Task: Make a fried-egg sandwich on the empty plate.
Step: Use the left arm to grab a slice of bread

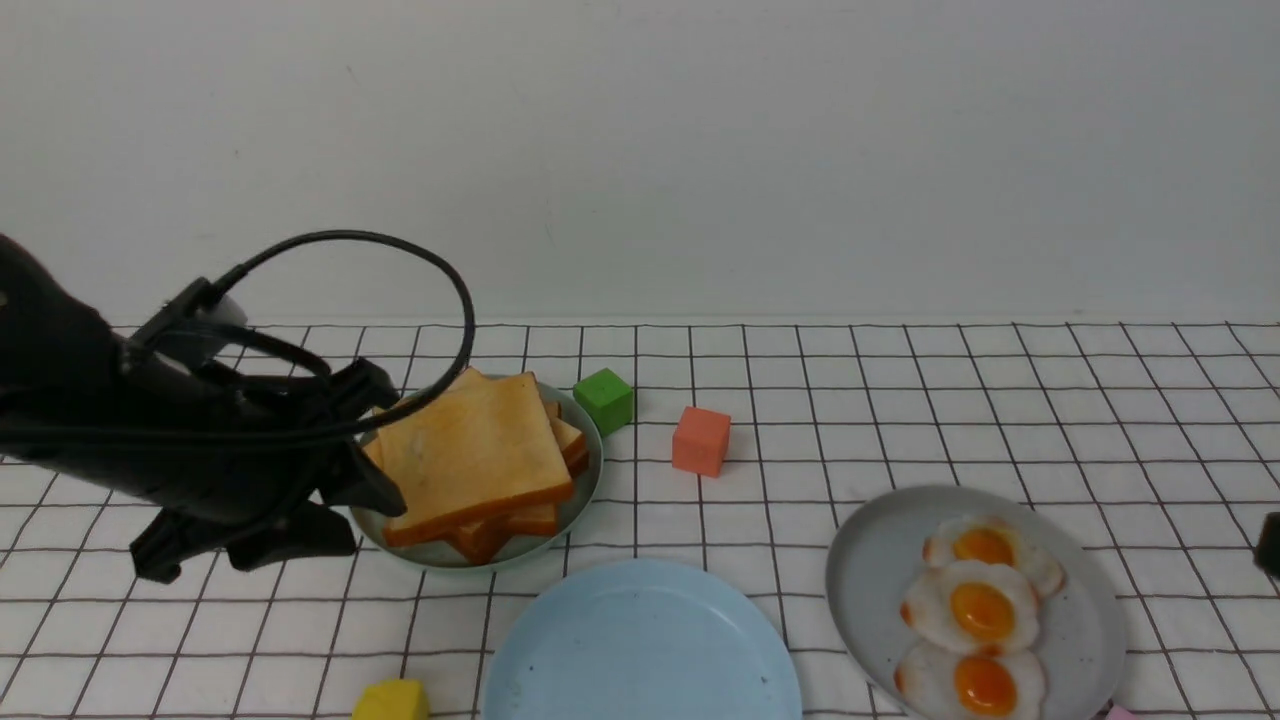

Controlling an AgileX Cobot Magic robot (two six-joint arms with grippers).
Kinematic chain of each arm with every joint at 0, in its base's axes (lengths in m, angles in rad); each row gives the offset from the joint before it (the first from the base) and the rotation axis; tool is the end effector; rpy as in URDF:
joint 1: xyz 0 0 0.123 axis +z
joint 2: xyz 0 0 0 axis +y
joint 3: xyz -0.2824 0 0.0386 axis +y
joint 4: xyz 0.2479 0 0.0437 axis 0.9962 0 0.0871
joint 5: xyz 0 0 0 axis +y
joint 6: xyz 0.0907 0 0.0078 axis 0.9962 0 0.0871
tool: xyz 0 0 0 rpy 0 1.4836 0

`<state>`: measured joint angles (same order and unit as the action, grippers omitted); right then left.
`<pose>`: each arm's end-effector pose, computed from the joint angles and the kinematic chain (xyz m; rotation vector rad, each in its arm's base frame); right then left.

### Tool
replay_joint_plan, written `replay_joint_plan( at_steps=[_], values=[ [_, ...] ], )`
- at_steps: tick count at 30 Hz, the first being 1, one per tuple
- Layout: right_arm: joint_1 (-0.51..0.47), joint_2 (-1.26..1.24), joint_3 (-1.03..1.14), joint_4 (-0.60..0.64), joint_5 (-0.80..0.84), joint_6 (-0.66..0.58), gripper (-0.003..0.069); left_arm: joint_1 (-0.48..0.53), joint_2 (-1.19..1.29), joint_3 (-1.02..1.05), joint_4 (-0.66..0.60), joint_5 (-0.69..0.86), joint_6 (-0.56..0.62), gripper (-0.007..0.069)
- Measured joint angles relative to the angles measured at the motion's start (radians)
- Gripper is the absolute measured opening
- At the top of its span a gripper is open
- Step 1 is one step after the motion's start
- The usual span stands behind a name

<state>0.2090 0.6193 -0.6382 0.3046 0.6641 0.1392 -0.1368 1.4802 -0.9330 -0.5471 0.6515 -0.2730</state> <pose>0.1103 0.0406 0.3210 0.0716 2.1430 0.5461 0.2845 -0.0682 0.2416 -0.6677 2.6213 -0.7056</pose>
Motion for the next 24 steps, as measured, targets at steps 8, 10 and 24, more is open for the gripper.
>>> replay_joint_plan(
  at_steps=[8,10,24],
  values=[
    [0.018,0.008,-0.093,0.170,0.096,-0.214,0.0242,0.000,0.165,-0.070,-0.010,-0.031,0.122,0.0572],
    [0.018,0.008,-0.115,0.185,0.104,-0.220,0.0242,0.000,0.190,-0.073,-0.020,-0.055,0.126,0.0588],
    [0.019,0.049,-0.134,0.218,0.135,-0.222,0.0242,0.000,0.225,-0.074,-0.066,-0.217,0.185,0.0433]
  ],
)
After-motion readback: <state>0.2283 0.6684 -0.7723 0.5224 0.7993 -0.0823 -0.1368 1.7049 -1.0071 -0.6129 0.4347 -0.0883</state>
